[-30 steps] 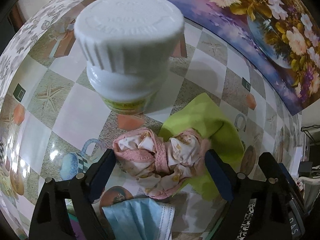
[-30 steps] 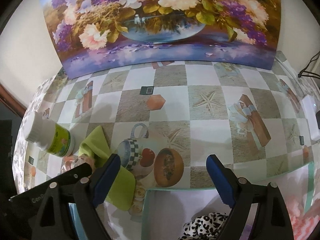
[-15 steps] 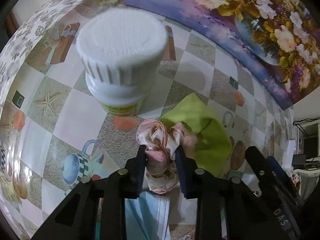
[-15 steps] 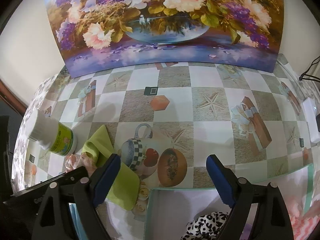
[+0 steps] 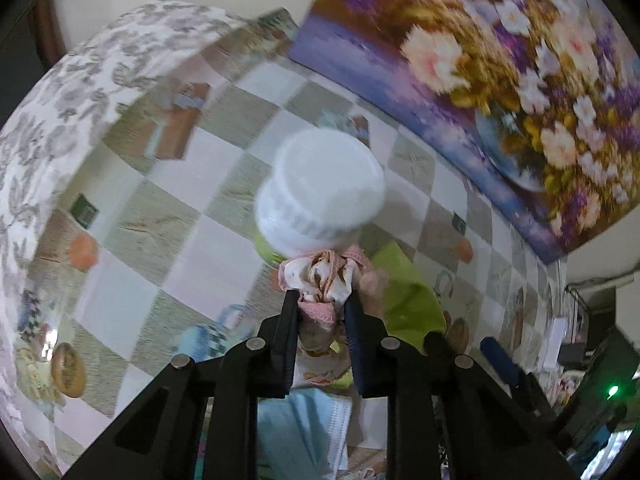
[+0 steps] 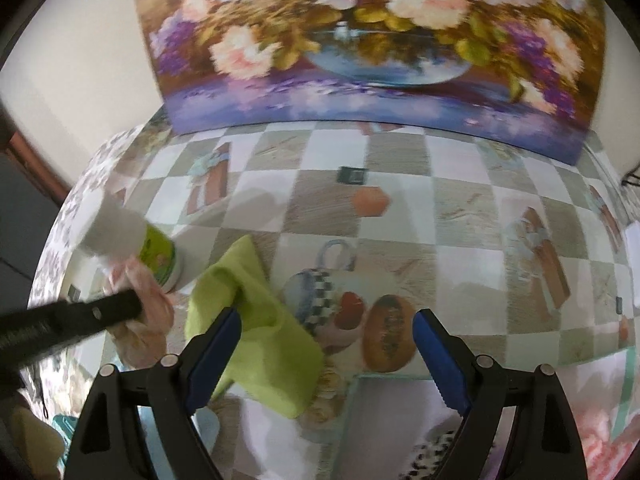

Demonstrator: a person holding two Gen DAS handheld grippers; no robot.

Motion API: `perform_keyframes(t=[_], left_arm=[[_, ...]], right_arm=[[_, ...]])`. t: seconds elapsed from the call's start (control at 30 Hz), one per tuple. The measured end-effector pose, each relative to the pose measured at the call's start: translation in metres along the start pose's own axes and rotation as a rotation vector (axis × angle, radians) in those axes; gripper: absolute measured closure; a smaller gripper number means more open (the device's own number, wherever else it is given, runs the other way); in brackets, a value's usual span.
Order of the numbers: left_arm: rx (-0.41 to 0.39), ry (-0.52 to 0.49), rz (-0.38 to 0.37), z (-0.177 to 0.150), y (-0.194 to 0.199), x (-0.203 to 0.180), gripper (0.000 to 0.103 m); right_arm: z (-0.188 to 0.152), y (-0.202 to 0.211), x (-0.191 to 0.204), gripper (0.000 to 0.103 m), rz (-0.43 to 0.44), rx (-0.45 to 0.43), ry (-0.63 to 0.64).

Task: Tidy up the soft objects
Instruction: 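Close the left tool on the pink floral scrunchie and lift it, then lift the scrunchie with the left tool while the right tool grasps the lime-green cloth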

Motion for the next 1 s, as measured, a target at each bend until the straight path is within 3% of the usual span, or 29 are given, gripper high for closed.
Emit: perform_keyframes(t=[0.17, 0.33, 0.53, 0.6, 0.77, 1.0], left_arm=[[-0.047, 0.062, 0.011, 0.012, 0.008, 0.018, 0.08], [-0.061, 0.087, 0.004, 0.017, 0.013, 0.027, 0.08], [-0.046, 0.086, 0.001, 0.017, 0.008, 0.026, 0.08], [-0.042, 0.086, 0.002, 0.016, 0.007, 0.026, 0.08], [-0.041, 0.085, 0.005, 0.016, 0.005, 0.026, 0.08], [-0.031, 0.089, 0.0, 0.016, 0.001, 0.026, 0.08]], right_arm=[[-0.004, -0.01, 0.028, 0.013, 0.045, 0.019, 0.086], [-0.011, -0.025, 0.039, 0.021, 0.077, 0.05, 0.113], [-0.015, -0.033, 0.038, 0.044, 0.056, 0.051, 0.116], [-0.015, -0.032, 0.037, 0.063, 0.051, 0.044, 0.123], [-0.014, -0.032, 0.032, 0.087, 0.044, 0.037, 0.119], [-0.01, -0.022, 0.023, 0.097, 0.082, 0.003, 0.101]])
Point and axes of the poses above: each gripper's, at about its wrist camera, not at the fingertips, and y roughly against the way its jaws point, x to its left, z to its top, the point moved 1 cm from there along -y, roughly the way its jaws point, and after that the axes turned 8 degrees about y, right-handed, at the moved point
